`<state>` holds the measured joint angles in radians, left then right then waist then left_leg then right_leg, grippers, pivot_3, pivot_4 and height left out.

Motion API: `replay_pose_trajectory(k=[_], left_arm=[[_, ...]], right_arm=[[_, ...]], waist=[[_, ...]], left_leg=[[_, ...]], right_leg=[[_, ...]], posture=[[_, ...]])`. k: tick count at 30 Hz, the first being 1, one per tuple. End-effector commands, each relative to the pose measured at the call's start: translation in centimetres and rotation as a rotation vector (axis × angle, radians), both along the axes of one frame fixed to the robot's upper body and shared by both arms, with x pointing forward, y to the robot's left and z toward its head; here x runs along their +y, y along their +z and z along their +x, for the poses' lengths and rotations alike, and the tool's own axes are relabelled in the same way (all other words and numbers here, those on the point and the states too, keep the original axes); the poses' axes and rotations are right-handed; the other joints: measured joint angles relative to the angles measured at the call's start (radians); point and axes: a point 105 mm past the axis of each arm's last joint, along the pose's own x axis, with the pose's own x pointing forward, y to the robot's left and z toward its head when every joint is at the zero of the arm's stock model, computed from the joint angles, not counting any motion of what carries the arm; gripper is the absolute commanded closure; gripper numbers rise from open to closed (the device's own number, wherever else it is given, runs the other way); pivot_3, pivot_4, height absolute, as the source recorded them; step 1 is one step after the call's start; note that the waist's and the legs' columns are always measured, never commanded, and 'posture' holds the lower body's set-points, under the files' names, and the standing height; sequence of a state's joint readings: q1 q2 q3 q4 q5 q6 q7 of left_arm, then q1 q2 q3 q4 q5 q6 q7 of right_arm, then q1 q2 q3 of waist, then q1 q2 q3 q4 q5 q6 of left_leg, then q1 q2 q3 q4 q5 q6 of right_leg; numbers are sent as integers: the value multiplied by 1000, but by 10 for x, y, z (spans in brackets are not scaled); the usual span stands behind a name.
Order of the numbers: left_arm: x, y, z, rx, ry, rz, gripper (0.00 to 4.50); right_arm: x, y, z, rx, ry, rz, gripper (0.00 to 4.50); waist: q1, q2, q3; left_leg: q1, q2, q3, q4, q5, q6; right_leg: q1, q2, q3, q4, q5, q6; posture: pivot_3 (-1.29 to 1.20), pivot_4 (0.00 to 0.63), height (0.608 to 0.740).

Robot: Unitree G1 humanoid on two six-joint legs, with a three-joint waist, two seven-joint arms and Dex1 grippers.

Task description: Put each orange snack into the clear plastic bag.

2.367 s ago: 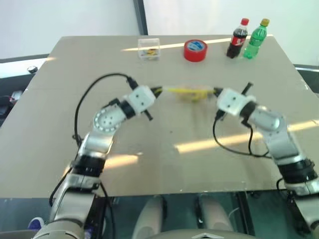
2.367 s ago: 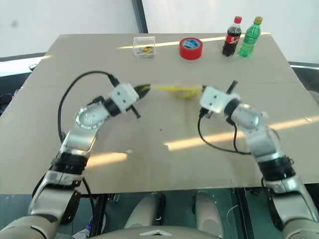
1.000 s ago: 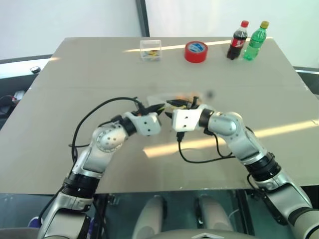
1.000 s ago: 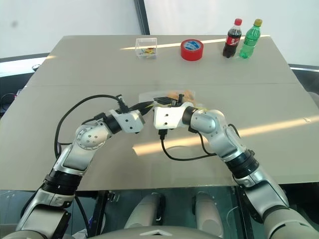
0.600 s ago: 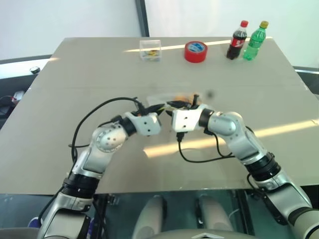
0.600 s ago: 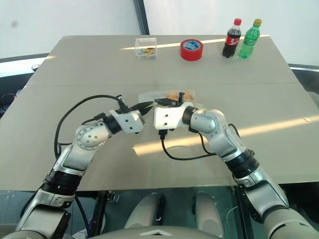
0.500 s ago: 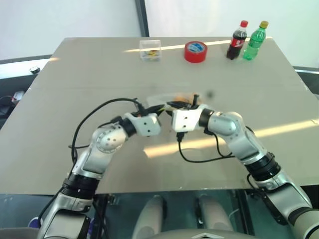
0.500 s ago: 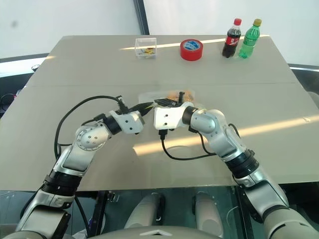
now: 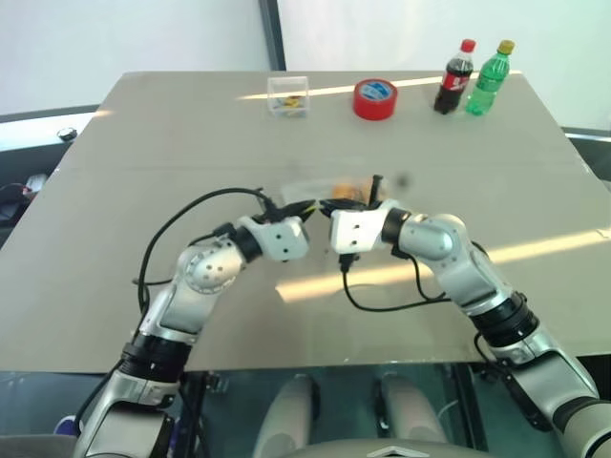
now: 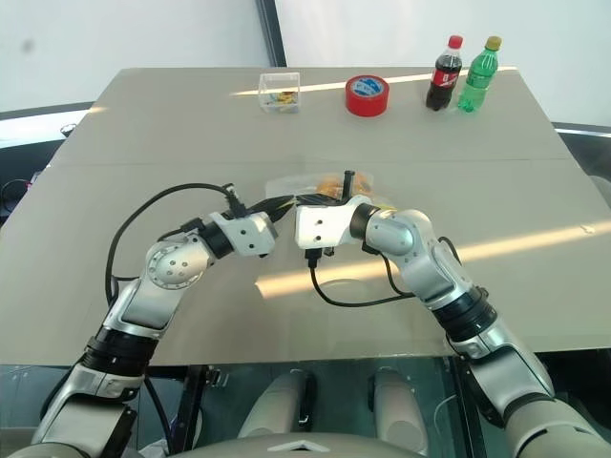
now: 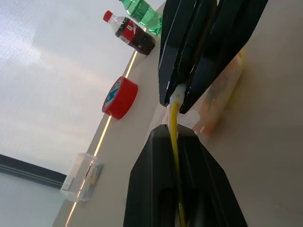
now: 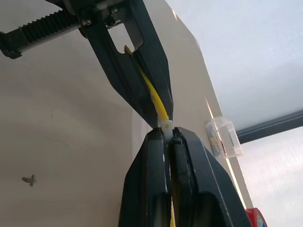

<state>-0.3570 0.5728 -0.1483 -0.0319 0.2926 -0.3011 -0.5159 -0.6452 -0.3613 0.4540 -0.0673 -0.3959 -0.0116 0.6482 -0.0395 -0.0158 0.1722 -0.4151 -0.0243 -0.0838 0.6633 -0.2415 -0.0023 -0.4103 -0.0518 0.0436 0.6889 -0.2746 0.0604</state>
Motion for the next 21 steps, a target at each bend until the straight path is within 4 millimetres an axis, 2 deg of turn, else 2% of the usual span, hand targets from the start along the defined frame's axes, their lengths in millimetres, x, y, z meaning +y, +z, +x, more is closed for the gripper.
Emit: replay_pose_trajectory(k=[1,6,14,21], left_arm=[[2,20,-1,-67,13,-46,4500],[7,29,2,-86,42,-88,4500],[8,29,3,-86,38,-85,4500],[11,29,4,-79,39,-100,4500]], right_arm=[[-22,3,11,-18,-93,8,4478],[-50,-5,19,2,-208,-11,4478],[-90,-10,28,18,-366,-8,4478],[-133,-16,42,17,-504,-33,4478]], waist=[[0,0,0],[2,0,0],[-1,0,0],[2,0,0]], left_leg=[[0,0,0,0,0,0],[0,0,0,0,0,0],[0,0,0,0,-1,2],[0,0,0,1,-1,2]], right_leg=[[0,0,0,0,0,0],[0,0,0,0,0,0],[0,0,0,0,0,0],[0,0,0,1,0,0]], posture=[[0,150,740],[0,150,740],[0,150,740],[0,150,740]])
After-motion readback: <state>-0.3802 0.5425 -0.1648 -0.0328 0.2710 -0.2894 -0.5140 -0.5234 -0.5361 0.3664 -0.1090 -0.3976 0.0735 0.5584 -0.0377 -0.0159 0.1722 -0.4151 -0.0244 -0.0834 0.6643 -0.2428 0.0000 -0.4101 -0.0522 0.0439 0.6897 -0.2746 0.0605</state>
